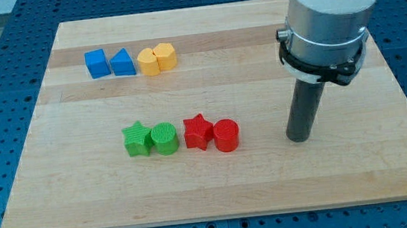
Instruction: Slide the red star along with red circle slightly right
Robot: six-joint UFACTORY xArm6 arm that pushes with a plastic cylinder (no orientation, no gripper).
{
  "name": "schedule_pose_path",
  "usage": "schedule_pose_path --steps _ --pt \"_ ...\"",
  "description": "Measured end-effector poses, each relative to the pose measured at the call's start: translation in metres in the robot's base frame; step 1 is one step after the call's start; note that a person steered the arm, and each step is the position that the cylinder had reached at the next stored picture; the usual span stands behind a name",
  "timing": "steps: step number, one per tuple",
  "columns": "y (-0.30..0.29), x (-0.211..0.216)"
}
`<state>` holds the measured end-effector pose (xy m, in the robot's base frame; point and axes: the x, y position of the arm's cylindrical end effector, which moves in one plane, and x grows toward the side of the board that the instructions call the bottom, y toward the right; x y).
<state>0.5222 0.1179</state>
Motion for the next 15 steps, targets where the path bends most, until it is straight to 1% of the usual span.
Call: schedule_pose_path --steps 1,2,3,4,5,6,7,8,9,10,11,12,15 --pt "0.0 0.0" --pt "-0.021 0.028" --pt "-0.026 0.034" --pt "-0.056 0.055" --pt "-0.118 0.095" --pt "-0.135 0.096" --pt "-0.173 0.075" --pt "-0.19 0.021" --pt "-0.193 0.021" --pt "-0.193 -0.013" --pt "-0.189 -0.017" --pt "-0.173 -0.019" --pt "-0.073 -0.019"
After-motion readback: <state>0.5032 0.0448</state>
